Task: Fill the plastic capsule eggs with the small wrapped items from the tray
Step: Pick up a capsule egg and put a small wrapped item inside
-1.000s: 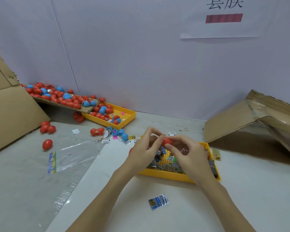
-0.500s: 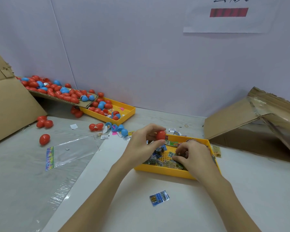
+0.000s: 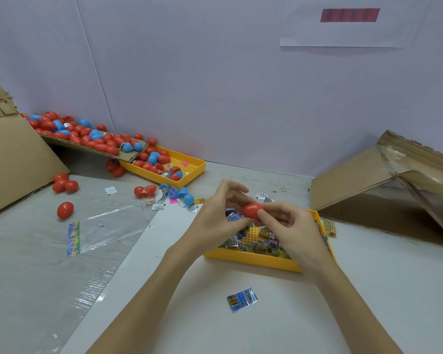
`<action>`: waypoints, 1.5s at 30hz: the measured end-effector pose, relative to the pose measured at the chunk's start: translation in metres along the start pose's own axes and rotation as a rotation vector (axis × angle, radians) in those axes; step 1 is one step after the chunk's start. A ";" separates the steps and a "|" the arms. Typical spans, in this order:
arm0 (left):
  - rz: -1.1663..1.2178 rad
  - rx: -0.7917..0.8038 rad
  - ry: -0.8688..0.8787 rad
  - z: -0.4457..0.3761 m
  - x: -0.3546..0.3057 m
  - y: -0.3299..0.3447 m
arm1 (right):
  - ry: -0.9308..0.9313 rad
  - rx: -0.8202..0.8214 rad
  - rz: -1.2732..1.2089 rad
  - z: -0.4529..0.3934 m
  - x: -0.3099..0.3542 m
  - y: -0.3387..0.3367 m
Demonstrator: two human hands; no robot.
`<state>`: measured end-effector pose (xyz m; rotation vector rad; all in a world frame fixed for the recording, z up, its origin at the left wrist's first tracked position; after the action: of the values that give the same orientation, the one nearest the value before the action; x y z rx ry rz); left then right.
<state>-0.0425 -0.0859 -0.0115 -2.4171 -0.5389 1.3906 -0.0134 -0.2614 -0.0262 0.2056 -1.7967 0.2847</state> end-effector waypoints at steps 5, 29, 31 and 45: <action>0.052 -0.042 0.023 -0.001 -0.005 -0.003 | -0.011 0.017 -0.055 0.000 0.001 -0.003; 0.779 -0.025 -0.357 -0.003 0.001 0.001 | 0.042 0.029 0.979 -0.003 0.000 -0.007; 0.848 -0.003 -0.380 -0.005 0.002 0.002 | 0.028 0.017 1.043 -0.003 -0.001 -0.006; 0.580 0.044 -0.234 0.001 -0.009 -0.004 | -0.552 -0.058 0.513 0.011 0.029 0.012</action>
<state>-0.0478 -0.0863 -0.0037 -2.4948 0.1715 1.8964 -0.0344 -0.2533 -0.0012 -0.2510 -2.3898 0.5789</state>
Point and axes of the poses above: each hand's wrist, its own z-axis away from the middle knuckle, its own y-axis out of the palm, x = y × z, the point moved 3 cm from there along -z, towards the middle knuckle, and after that the axes turned 2 degrees about -z, right-handed, at the moved point
